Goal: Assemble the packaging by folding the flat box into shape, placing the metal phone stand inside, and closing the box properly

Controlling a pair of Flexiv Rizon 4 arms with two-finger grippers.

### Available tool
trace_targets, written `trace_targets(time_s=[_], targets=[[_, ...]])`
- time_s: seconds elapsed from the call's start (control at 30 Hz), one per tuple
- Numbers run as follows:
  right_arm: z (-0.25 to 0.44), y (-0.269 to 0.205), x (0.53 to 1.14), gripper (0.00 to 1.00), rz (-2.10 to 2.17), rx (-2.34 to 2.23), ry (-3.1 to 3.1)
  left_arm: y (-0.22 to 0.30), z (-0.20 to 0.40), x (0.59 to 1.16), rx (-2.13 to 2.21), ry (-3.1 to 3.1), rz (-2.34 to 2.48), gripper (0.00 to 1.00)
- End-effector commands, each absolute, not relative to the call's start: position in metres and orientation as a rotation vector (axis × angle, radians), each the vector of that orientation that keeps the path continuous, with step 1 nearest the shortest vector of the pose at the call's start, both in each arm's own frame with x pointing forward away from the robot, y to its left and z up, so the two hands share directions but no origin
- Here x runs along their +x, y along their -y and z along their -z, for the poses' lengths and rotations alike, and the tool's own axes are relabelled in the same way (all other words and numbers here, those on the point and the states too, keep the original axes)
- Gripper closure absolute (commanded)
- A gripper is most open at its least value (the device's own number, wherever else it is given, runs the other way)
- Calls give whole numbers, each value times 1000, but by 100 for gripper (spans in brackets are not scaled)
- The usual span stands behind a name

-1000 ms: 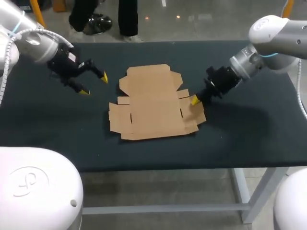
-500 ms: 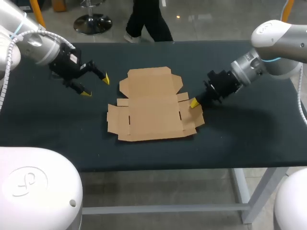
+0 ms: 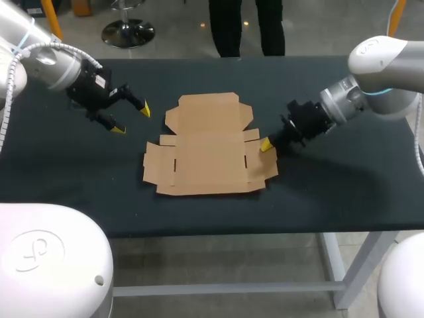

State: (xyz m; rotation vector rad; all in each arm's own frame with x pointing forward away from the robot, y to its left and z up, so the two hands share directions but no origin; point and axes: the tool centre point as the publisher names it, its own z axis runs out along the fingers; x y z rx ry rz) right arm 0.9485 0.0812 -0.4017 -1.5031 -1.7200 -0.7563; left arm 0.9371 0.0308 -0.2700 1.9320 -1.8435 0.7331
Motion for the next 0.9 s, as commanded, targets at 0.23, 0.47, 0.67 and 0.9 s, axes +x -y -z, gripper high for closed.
trace_targets(time_s=[0.23, 0.47, 0.67, 0.9], targets=[[403, -84, 942, 100, 760, -1508, 1714, -34, 268, 935, 1932, 1845, -742, 0], [405, -84, 940, 100, 757, -1514, 1702, -32, 268, 934, 1930, 1849, -740, 0], [405, -80, 939, 39, 752, -1516, 1703, -32, 269, 933, 1930, 1845, -740, 0], [388, -63, 942, 20, 785, -1510, 1742, -26, 266, 936, 1915, 1868, -736, 0]])
